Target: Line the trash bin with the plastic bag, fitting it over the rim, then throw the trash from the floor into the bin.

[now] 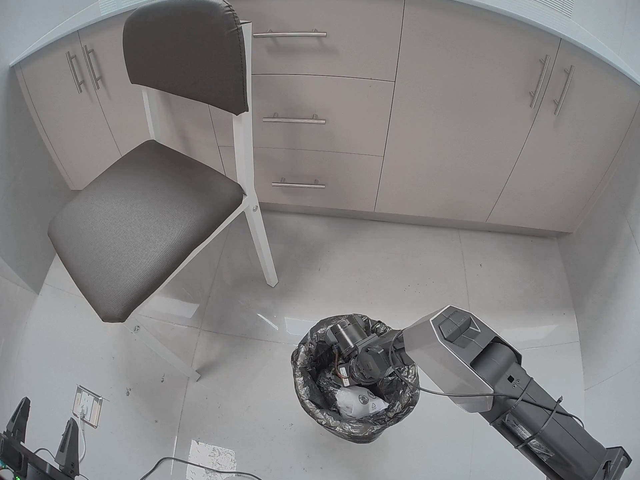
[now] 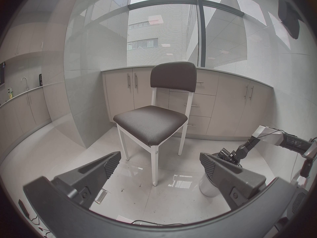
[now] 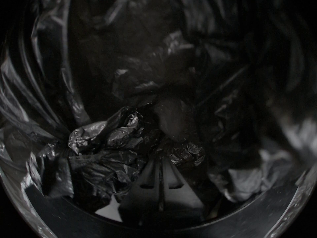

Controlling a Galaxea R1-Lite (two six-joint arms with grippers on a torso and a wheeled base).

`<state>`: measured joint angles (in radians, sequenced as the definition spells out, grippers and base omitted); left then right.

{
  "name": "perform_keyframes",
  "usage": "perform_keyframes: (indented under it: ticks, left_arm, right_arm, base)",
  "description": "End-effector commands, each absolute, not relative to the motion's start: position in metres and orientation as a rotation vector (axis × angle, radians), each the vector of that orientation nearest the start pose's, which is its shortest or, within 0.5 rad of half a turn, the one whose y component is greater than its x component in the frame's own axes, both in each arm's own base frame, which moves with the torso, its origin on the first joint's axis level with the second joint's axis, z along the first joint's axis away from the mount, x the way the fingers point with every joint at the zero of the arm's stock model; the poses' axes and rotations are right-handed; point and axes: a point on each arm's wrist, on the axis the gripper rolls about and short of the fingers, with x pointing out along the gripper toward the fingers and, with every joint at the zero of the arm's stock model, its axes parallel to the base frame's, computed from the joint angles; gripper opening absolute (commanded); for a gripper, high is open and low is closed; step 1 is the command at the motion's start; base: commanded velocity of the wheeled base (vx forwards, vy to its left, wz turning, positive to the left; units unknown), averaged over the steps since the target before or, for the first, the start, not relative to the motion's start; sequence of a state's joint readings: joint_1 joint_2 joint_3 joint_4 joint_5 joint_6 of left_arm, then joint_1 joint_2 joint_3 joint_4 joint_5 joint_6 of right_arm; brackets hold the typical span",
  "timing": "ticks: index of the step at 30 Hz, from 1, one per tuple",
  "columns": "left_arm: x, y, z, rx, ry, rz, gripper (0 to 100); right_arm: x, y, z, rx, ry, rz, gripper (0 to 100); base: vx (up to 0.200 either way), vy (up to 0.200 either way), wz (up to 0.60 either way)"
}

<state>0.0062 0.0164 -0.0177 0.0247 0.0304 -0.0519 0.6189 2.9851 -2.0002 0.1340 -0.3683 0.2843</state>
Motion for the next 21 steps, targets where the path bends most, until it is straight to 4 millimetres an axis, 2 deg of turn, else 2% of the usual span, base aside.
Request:
perform_keyframes:
  ticks: [1, 13, 18, 21]
  left_arm:
    - [-0.023, 0.001, 0.077, -0.052, 0.021, 0.037, 100]
    - [-0.023, 0.001, 0.077, -0.053, 0.020, 0.039, 100]
    - [-0.023, 0.001, 0.077, -0.053, 0.019, 0.039, 100]
    - [-0.023, 0.001, 0.077, -0.053, 0.019, 0.037, 100]
  right_arm:
    - [0.406, 0.283, -0.167, -0.289, 1.019, 0.083, 0]
    - [0.396, 0.289, -0.191, -0.312, 1.017, 0.113, 0]
    - [0.397, 0.288, -0.190, -0.311, 1.016, 0.114, 0]
    - [0.402, 0.293, -0.169, -0.308, 0.993, 0.125, 0]
  base:
    - [0.000, 0.000, 0.00]
    - [0.000, 0.000, 0.00]
    - [0.000, 0.000, 0.00]
    - [0.000, 0.000, 0.00]
